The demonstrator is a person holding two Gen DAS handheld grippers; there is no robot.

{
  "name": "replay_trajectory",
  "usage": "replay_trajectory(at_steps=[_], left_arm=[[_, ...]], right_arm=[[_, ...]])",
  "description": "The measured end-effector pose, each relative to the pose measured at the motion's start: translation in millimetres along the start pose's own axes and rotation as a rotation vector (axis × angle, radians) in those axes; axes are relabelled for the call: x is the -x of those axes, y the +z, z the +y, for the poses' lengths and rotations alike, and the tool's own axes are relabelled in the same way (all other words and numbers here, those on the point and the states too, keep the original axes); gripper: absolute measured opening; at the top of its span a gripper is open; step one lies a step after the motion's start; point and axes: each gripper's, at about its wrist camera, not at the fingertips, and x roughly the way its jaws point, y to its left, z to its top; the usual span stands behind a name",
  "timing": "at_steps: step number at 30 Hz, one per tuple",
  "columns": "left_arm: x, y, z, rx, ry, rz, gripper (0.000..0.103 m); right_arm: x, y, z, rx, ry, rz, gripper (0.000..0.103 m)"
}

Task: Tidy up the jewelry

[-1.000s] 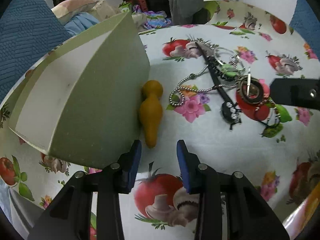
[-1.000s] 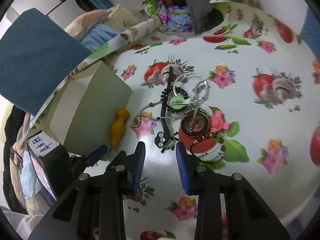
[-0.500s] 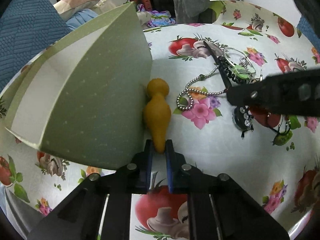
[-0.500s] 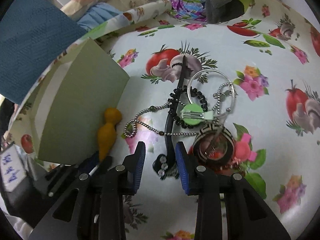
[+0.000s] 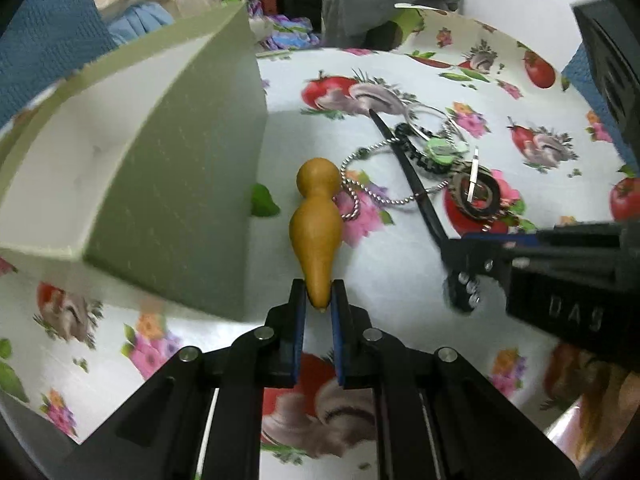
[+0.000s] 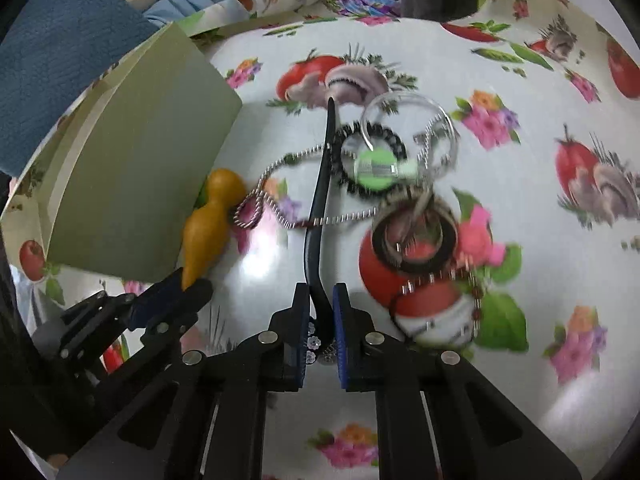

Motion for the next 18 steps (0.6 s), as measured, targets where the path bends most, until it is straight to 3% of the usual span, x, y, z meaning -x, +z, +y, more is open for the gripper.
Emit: replay_trajectory(at_steps=[8,13,14,15,17,18], left_arm=[[1,-14,0,0.029,-0.106,0.067,0.012],[8,-8,8,0.051,-0.109,0.064,0.014],[9,-8,9,0.052,-0.115,0.06,0.022],[11,-7,9,0.051,-0.108,0.055,0.036],[15,-6,10,0.045,-0.099,0.029,0.046],[16,-5,9,0.04,-0.102,0.018,0.046]], right_arm=[[9,-32,-1,-0.066,-0.02,0.001,0.011],[29,-34,-11,-0.145,0.043,-0.045,0.013],[33,-34,-11,-0.149,0.044,-0.058,0.015],[40,-32,-14,-0.159,0.046,-0.081,0.021],[49,-28,-19,-0.176,0.047,-0.123,0.024],[51,-24,-22,-0.183,0.038,-0.142,0.024]])
